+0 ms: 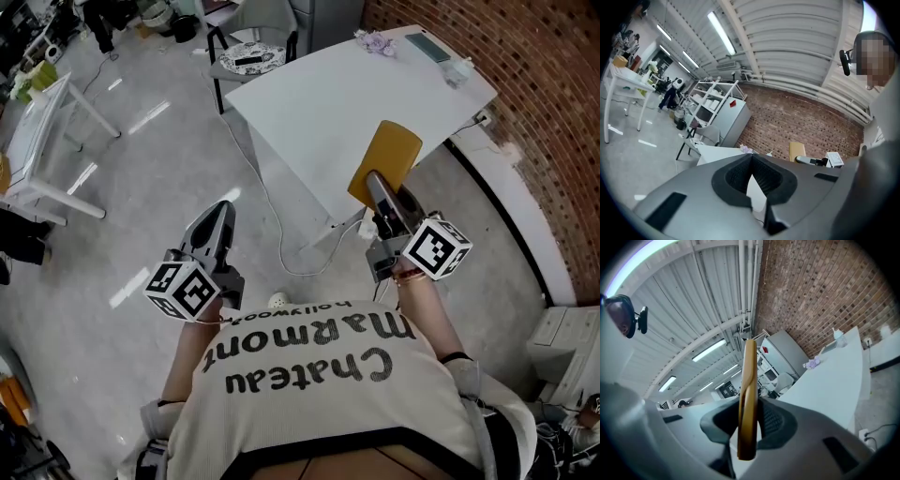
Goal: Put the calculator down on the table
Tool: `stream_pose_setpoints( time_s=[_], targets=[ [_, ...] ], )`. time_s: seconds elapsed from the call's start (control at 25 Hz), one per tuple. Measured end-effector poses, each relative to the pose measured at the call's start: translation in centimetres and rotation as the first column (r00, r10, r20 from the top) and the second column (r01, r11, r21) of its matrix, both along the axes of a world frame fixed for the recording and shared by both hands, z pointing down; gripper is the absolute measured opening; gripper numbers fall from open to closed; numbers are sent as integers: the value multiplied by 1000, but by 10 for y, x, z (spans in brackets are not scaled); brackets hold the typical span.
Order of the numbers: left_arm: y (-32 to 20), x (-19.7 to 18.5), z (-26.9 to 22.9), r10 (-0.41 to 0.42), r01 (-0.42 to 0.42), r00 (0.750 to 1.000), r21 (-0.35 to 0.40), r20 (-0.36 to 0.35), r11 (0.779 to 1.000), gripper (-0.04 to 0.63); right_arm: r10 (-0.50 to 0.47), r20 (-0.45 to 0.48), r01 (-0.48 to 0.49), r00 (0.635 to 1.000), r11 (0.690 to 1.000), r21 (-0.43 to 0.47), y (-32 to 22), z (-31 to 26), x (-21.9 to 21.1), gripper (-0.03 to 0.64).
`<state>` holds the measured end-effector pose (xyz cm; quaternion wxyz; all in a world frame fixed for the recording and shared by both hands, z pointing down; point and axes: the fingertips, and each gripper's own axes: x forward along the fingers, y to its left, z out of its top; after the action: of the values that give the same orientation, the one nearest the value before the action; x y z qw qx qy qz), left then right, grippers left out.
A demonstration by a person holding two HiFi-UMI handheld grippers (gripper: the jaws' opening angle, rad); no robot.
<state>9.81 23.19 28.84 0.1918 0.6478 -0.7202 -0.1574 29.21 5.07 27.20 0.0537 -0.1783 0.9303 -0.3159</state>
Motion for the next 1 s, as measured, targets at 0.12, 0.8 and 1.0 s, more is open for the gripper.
stream_pose_setpoints(
  time_s=[0.12,0.8,1.0],
  targets=[
    [5,-32,-12,11,-12,1000,29,20,999,2,26,28,-26,999,999,23,0,-11,-31,91],
    [2,-143,36,-107,106,993,-16,-43,994,2,13,-91,-21,996,996,-86,-28,62,-134,91],
    [-27,-167,27,-97,97,994,6,-46,995,2,-37,-60,34,998,999,-41,-59,49,-181,91]
  ],
)
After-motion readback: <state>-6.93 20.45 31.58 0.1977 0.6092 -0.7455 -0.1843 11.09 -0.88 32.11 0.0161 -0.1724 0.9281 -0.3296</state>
